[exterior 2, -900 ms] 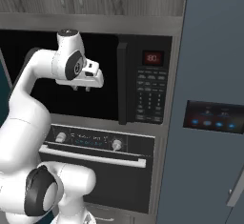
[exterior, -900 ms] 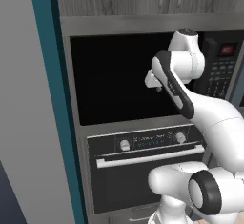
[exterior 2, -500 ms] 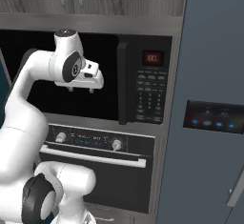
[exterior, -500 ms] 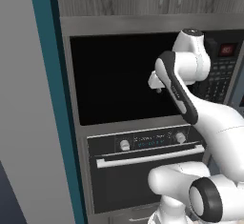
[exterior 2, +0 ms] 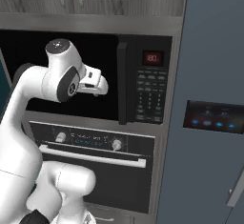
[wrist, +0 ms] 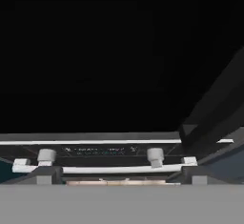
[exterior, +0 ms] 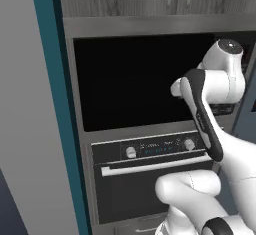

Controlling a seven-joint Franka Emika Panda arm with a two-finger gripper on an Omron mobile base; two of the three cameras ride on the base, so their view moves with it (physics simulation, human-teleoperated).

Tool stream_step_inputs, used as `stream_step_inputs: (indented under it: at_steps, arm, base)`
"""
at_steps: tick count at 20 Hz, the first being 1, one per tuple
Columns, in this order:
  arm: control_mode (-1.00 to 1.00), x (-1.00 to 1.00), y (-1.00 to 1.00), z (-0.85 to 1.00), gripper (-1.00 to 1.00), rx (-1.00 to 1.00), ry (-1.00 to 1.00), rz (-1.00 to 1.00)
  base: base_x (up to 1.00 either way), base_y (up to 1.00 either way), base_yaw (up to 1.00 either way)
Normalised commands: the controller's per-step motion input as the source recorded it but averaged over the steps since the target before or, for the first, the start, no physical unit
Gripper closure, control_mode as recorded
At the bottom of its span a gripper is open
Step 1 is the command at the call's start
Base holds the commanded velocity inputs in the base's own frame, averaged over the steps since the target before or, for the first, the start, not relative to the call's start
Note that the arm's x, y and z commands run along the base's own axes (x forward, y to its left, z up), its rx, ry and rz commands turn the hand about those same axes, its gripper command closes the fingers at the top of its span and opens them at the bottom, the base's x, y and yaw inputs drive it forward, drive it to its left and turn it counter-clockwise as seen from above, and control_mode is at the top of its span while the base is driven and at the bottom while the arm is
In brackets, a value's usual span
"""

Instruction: Place the sponge inside the microwave to prepare for sanitizing.

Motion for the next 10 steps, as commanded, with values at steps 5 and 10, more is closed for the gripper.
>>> stream_step_inputs:
  at_steps: [5,10]
  arm:
    - [-1.0,-0.08,-0.57,0.09,-1.0,0.0,-0.02,-0.1]
    - [-1.0,0.03,-0.56,0.08,-1.0,0.0,-0.02,-0.06]
  base:
    - [0.0,0.0,0.0]
    - [0.0,0.0,0.0]
